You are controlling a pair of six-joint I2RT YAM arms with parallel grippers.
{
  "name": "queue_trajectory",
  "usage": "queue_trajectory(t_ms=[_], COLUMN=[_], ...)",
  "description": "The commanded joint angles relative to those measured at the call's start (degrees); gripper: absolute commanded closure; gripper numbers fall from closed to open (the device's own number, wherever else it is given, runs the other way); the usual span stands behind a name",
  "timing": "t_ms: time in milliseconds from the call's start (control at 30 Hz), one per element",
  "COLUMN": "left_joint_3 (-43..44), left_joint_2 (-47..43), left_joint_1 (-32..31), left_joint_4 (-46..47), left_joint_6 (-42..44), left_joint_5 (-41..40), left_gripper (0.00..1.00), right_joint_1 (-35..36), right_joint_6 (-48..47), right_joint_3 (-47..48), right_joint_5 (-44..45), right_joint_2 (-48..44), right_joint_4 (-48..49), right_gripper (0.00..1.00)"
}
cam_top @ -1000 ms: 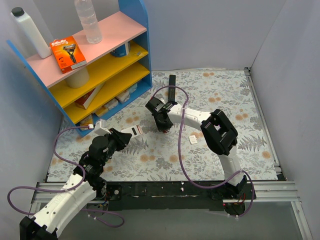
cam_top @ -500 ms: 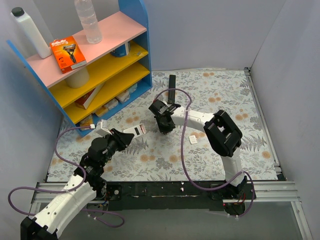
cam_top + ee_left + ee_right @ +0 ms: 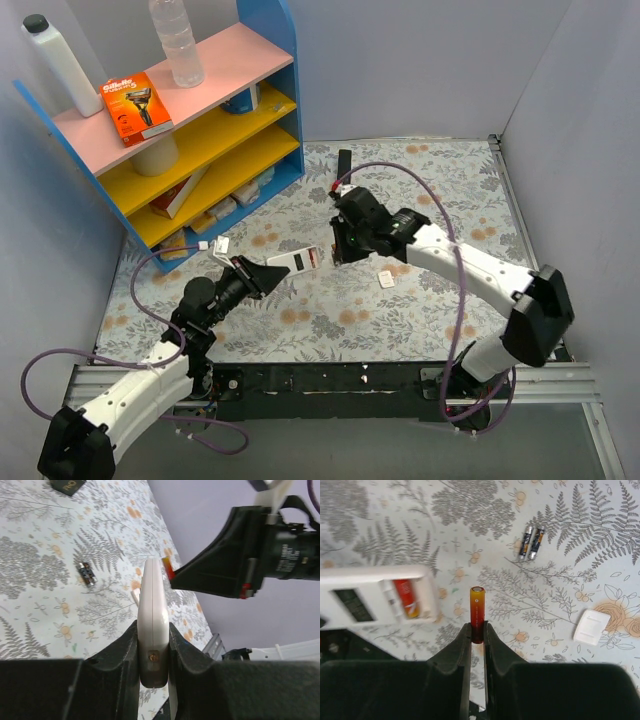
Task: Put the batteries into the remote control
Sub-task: Pick up the battery from the center of the board, then load the battery into the remote control.
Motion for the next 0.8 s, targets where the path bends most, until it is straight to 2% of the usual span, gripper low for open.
queue_trajectory(t_ms=[0,133,367,767], left_joint_3=[-1.5,-2.1,-3.2,-5.7], left_joint_2=[4.4,9.1,15.5,18.1], left_joint_1=[0.1,0.1,-0.1,-0.7], left_joint_4=[13.6,18.8,27.7,33.3], left_joint_6=[-4.6,-8.1,-14.9,-20.5], left_joint_5=[4.8,5.7,6.7,6.7], left_gripper=[1.0,1.0,1.0,1.0], right_joint_1=[0.1,0.1,0.1,-0.2], right_joint_6=[2.1,5.2,8.2,11.9], right_joint_3=[-1.6,-1.4,-1.3,-0.3], right_joint_5=[-7.0,-11.4,-15.9,-14.7], right_joint_2=[-8.5,-12.7,-11.9,-8.7], right_joint_4=[0.1,-1.5,-4.3,-6.5], right_gripper=[0.99,0.99,0.99,0.99])
